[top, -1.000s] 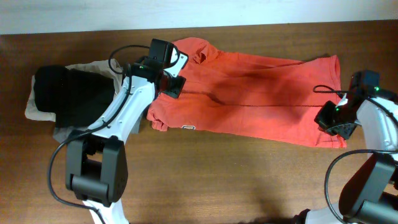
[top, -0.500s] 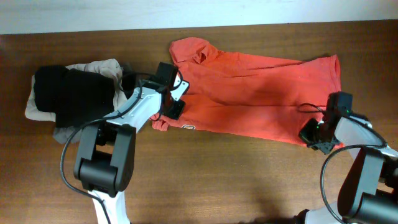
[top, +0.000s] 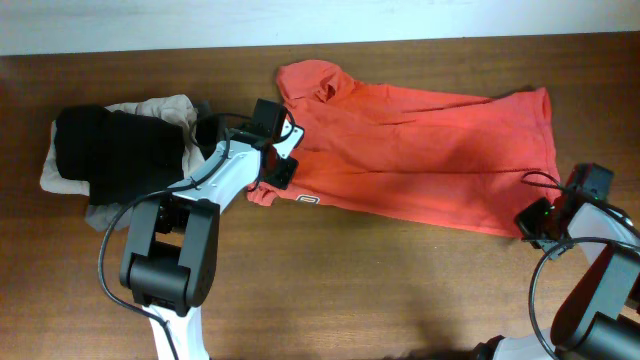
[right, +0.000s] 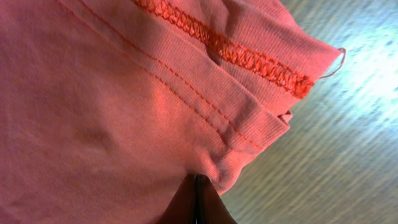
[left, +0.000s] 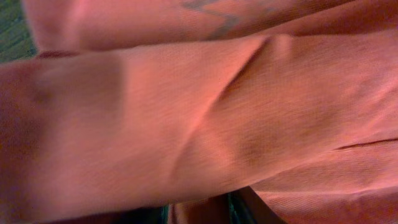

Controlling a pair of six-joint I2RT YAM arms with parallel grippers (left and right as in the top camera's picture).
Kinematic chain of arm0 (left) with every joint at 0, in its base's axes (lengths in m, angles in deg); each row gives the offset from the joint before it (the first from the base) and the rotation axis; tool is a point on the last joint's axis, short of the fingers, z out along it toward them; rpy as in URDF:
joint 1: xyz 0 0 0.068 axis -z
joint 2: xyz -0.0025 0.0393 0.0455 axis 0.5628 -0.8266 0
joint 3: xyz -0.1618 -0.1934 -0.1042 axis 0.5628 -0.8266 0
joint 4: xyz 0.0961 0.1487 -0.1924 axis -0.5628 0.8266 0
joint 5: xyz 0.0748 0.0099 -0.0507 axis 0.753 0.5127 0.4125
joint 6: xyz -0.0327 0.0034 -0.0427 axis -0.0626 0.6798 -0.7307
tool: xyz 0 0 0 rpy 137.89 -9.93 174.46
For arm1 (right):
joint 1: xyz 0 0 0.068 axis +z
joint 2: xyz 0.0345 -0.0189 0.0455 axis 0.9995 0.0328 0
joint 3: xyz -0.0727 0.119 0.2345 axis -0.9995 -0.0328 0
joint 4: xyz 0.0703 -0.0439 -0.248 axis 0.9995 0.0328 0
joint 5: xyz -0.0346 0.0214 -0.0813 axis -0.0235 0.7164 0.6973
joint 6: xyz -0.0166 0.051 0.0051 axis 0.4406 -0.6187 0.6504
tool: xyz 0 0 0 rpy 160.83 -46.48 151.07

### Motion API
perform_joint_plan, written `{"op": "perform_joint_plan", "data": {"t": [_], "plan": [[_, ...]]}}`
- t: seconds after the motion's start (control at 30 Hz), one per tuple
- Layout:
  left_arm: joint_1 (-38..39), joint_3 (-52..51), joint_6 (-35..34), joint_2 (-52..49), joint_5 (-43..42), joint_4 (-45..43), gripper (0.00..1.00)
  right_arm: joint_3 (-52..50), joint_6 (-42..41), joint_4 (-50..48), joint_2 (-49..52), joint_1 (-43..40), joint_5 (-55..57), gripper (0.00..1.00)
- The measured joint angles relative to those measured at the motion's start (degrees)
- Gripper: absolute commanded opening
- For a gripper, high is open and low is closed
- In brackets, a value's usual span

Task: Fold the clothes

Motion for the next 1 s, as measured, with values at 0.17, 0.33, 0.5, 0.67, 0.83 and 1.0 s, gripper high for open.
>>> {"op": "perform_joint_plan", "data": {"t": [0.17, 0.33, 0.5, 0.67, 0.83, 1.0], "plan": [[0.1, 0.3, 0.3, 0.0, 1.3, 0.2, 0.47, 0.4, 1.5, 1.1, 0.0, -1.0, -0.8, 0.04], [0.0, 5.5, -0.3, -0.1, 4.1, 8.5, 0.51, 0.5, 1.9, 1.7, 0.0, -1.4, -0.6, 0.04], [-0.2, 11.9, -1.4, -0.1, 2.8, 18.4, 0.52, 0.5, 2.4, 1.9, 0.0, -1.6, -0.4, 0.04], [-0.3, 12.3, -4.2, -0.1, -3.4, 27.0, 0.57, 1.4, 3.6, 3.2, 0.3, -1.9, -2.1, 0.04], [-0.5, 12.3, -8.2, -0.1, -6.6, 32.4, 0.61, 6.6, 5.5, 9.5, 0.9, -2.0, -5.2, 0.09], [-0.9, 12.3, -13.2, -0.1, -7.9, 33.6, 0.67, 14.3, 7.8, 14.6, 0.5, -2.1, -8.6, 0.11]]}}
